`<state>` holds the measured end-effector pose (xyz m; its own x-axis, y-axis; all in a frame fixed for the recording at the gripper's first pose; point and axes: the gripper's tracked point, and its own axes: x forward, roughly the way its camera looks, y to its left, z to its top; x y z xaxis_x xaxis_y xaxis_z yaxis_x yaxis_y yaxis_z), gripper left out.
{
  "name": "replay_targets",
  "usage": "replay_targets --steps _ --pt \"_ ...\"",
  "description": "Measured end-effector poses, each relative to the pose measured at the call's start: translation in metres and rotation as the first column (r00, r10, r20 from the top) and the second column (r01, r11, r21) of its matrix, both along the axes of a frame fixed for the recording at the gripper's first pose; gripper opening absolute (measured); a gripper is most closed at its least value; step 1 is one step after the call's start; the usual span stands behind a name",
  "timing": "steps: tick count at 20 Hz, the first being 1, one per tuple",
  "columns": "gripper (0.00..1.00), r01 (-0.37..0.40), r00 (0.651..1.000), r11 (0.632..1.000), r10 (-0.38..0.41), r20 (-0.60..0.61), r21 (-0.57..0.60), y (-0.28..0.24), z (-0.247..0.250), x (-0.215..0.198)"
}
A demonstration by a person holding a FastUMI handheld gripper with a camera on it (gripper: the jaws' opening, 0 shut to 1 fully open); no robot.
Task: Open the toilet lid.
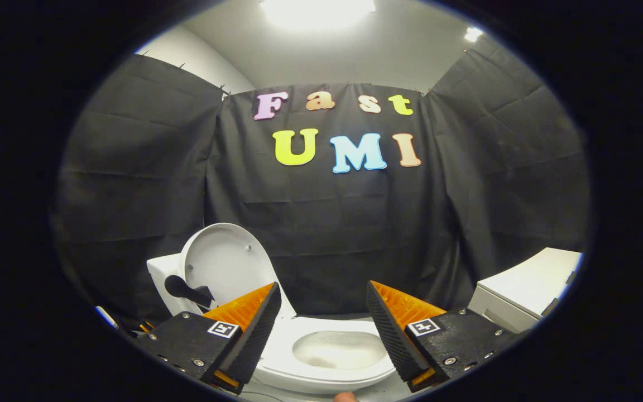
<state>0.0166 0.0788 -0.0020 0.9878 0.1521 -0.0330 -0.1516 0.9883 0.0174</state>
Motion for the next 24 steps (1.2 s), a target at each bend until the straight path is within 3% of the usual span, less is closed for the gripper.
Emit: replay_targets --steps 12,24 --pt "0.94 0.098 0.995 0.995 -0.097 0.013 -0.02 -0.053 -0.008 -0.016" --pt "0.94 0.127 0.992 0.992 -0.127 0.0 -0.014 -0.067 -0.012 -0.009"
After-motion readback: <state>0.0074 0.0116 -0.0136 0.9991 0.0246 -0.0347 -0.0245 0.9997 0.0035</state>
